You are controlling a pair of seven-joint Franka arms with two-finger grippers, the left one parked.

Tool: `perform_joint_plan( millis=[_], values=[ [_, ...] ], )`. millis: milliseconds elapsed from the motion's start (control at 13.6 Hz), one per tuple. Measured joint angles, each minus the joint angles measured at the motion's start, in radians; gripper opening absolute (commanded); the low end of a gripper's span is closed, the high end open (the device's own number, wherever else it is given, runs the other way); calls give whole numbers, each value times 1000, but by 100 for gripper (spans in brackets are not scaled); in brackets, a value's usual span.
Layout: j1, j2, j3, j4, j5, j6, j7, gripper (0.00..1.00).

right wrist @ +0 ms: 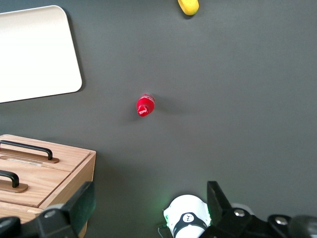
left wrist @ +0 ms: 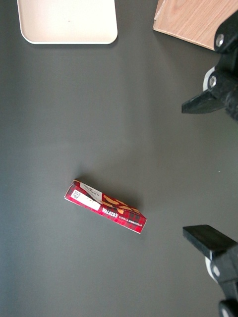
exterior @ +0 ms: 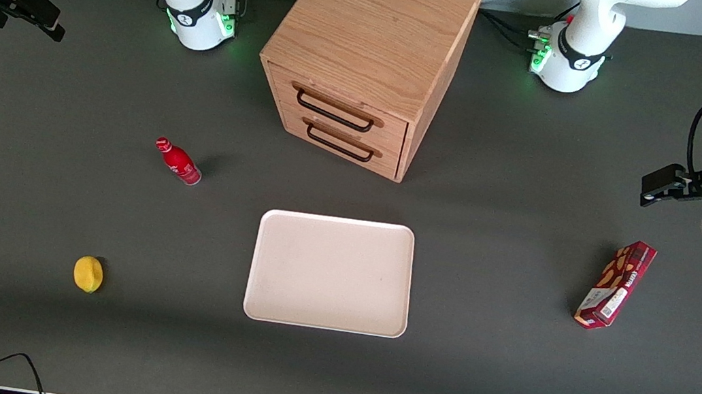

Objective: Place coke bottle on tray

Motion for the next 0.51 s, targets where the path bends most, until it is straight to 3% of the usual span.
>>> perform_joint_plan(
  millis=[515],
  values=[
    [2,18,13,-24,1,-24,0,100]
  ],
)
